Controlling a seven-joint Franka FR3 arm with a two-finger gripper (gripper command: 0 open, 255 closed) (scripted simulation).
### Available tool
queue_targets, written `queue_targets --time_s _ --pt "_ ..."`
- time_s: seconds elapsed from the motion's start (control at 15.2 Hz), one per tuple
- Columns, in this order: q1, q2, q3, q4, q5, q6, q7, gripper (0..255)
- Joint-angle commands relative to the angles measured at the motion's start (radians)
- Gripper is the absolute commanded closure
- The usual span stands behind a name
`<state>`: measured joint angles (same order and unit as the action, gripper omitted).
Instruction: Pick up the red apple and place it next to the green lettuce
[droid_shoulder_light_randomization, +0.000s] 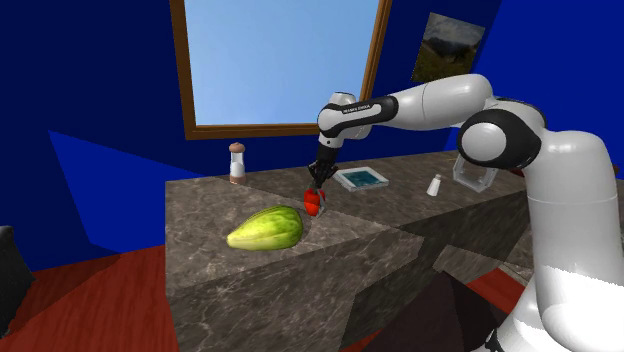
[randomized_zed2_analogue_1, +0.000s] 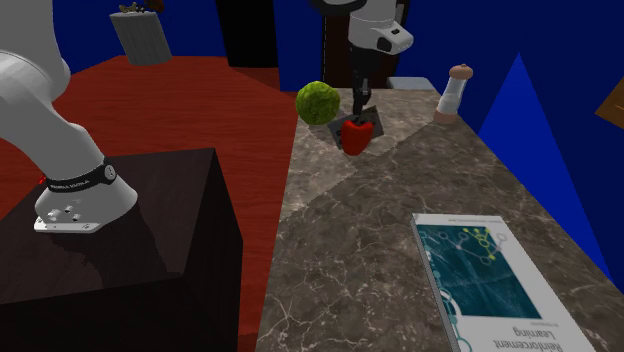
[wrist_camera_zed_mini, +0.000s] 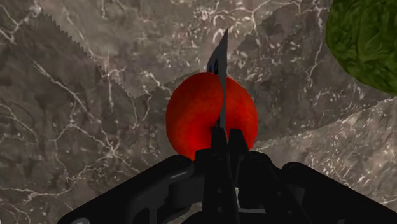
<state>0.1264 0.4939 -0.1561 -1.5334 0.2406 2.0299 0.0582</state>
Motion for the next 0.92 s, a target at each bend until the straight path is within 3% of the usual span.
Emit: queue_targets --time_s 0.0,0.4,0.46,0.86 --pt "-0.002 0.016 -0.001 -0.021 -0.001 0.004 -0.002 255" --pt "-0.001 0.016 -0.002 -0.021 -0.001 0.004 -0.002 255" --pt "-0.007 0.031 -0.002 -0.003 0.001 0.0 -0.008 0" --pt "-0.003 0.005 -0.004 -0.004 -0.005 -0.023 0.0 0"
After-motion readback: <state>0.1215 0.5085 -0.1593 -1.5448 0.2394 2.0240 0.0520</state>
